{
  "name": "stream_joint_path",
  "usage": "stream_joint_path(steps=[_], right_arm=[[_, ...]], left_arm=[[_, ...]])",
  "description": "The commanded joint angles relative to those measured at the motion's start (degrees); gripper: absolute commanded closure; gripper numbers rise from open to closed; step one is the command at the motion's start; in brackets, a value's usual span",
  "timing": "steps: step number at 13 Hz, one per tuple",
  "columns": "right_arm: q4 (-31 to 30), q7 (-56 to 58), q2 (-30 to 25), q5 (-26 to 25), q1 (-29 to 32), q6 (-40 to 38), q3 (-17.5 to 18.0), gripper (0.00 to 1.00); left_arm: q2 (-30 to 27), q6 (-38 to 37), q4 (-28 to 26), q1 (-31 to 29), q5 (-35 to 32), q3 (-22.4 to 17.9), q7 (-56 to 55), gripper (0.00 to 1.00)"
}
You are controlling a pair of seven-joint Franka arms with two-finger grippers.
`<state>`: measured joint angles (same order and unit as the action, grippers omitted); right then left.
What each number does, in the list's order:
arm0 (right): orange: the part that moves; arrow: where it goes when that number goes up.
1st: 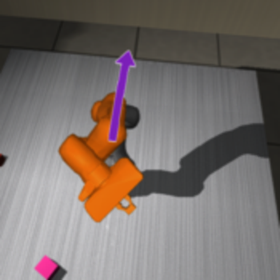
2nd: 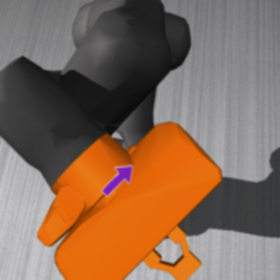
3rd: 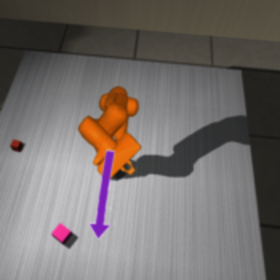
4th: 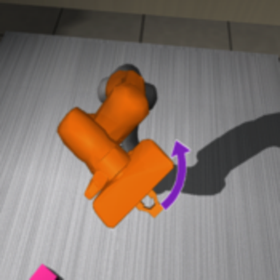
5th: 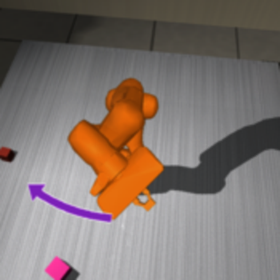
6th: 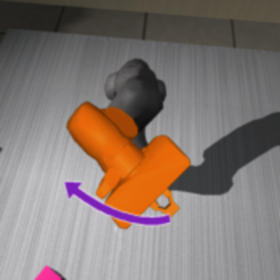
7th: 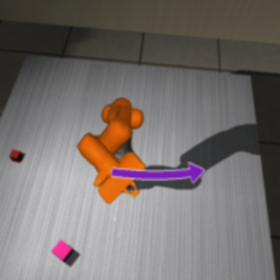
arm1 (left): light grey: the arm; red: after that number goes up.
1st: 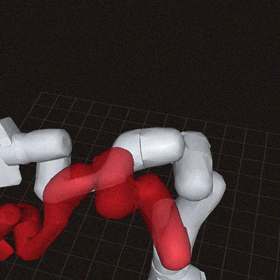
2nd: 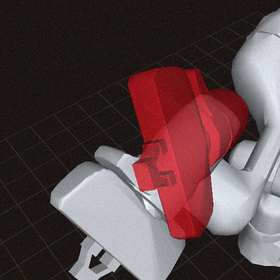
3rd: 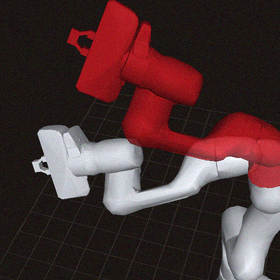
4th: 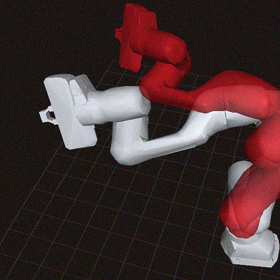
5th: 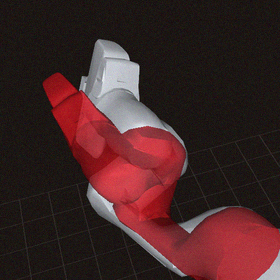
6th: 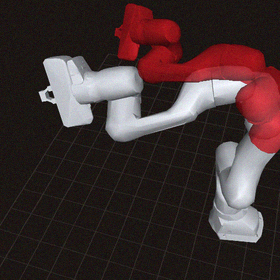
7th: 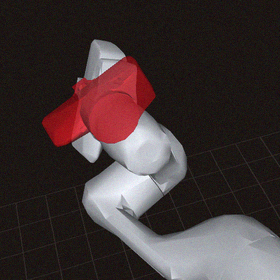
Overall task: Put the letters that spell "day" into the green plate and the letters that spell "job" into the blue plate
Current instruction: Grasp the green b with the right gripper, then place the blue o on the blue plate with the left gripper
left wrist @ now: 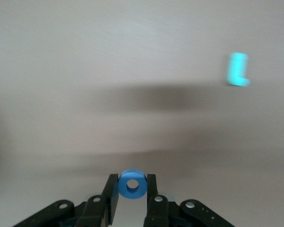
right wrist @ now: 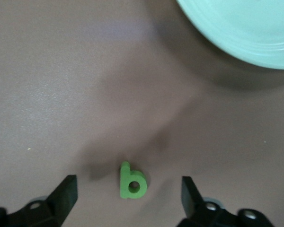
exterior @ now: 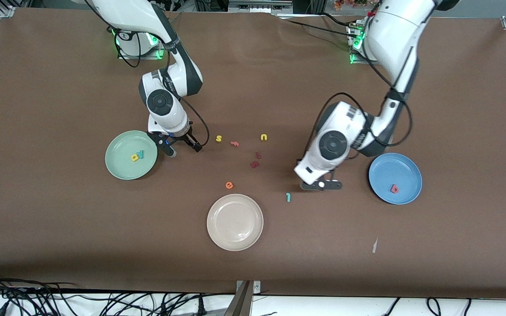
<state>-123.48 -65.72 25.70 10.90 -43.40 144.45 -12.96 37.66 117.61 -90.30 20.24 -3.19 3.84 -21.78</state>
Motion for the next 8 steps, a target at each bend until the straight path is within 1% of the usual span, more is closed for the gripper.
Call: stream_joint_path(steps=[1, 2, 3, 4, 5, 7, 8], right_arm=[[-1.7, -0.6, -0.9, 0.5, -0.5, 0.5, -0.1, 0.20], [-1.8, -0.5, -0.7, 0.5, -0.4, 0.2, -0.1, 0.32], [-1.6, -0.5, -0.7, 0.5, -0.4, -0.7, -0.1, 0.39], [-1.3, -0.6, -0.7, 0.6, -0.4, -1.6, 0.0, 0.43], [-1.2, -0.5, -0.7, 0.5, -0.4, -1.8, 0.0, 0.43], [-1.2, -0.8, -0.5, 0.5, -0.5, -1.6, 0.1, 0.43], [-1.2, -0.7, -0.5, 0.5, -0.5, -1.6, 0.2, 0.43]], left_arm=[[-1.6, -2.5, -1.0, -5.8, -4.4, 0.6, 11.3, 0.84], [-1.7, -2.6, -1.2, -8.2, -4.8, 0.6, 15.8, 0.84], [-1.7, -2.9, -1.3, -10.4, -4.9, 0.5, 20.8, 0.84], [-1.8, -3.0, -1.4, -12.6, -6.6, 0.5, 25.2, 0.84], [-1.7, -2.9, -1.4, -14.9, -9.1, 0.6, 28.9, 0.84], [-1.0, -2.9, -1.7, -17.9, -10.2, 0.6, 36.4, 0.83], [-0.9, -2.9, -1.6, -19.2, -10.2, 0.6, 39.3, 0.79]])
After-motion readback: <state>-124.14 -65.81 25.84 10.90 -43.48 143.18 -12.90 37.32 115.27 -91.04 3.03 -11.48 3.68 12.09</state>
